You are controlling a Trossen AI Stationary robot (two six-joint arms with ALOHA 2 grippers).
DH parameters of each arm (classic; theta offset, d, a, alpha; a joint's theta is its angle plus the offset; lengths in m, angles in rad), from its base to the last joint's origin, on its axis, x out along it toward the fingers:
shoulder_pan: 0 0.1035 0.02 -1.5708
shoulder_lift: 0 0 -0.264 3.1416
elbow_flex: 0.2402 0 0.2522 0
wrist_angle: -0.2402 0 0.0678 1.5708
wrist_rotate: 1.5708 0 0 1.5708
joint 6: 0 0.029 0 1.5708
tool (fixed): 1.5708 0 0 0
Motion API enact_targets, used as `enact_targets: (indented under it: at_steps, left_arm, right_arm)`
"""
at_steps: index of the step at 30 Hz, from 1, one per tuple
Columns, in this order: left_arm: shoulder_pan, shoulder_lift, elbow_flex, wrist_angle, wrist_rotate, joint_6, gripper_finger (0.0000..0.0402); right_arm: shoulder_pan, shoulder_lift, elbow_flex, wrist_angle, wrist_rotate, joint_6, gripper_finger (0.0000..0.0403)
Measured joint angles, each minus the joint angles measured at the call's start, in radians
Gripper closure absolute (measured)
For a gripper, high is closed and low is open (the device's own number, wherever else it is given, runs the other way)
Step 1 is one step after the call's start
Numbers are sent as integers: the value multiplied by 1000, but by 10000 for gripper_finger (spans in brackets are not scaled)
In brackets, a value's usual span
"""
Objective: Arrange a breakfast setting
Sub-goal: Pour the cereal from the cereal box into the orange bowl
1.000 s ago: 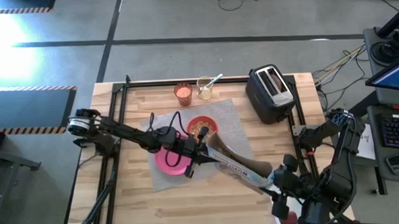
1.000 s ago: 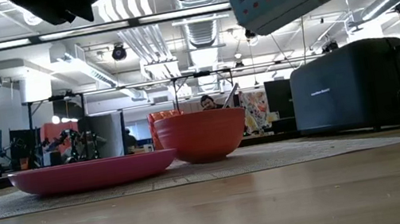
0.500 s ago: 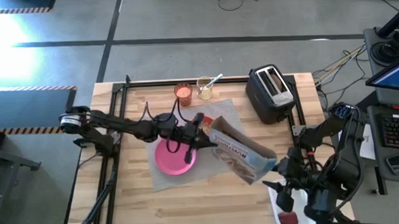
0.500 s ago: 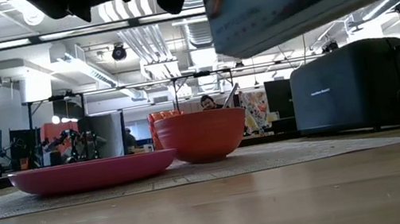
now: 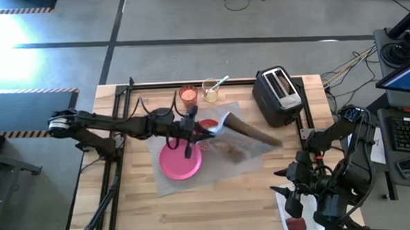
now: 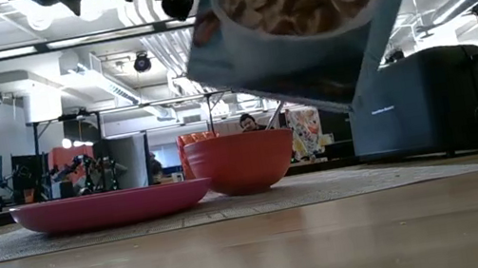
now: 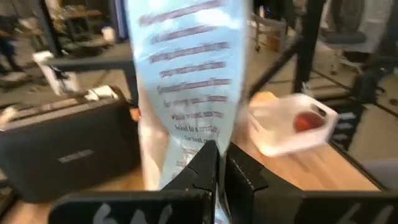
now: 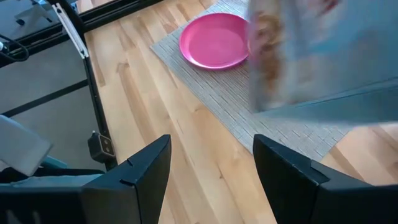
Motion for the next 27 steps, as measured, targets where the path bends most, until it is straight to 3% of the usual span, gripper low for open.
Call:
enact_targets:
  at_steps: [16,22,27]
  left_arm:
    - [-4,-116,-53,-20,-86,17,401]
    - [2,-269,-76,-77,-195,66,401]
    - [0,-420,-93,-197,-363,100,401]
  right_arm:
    - [0,1,0,-7,1,3,188]
    - [0,1,0,-12,0,1,188]
    - [0,1,0,-18,1,-5,188]
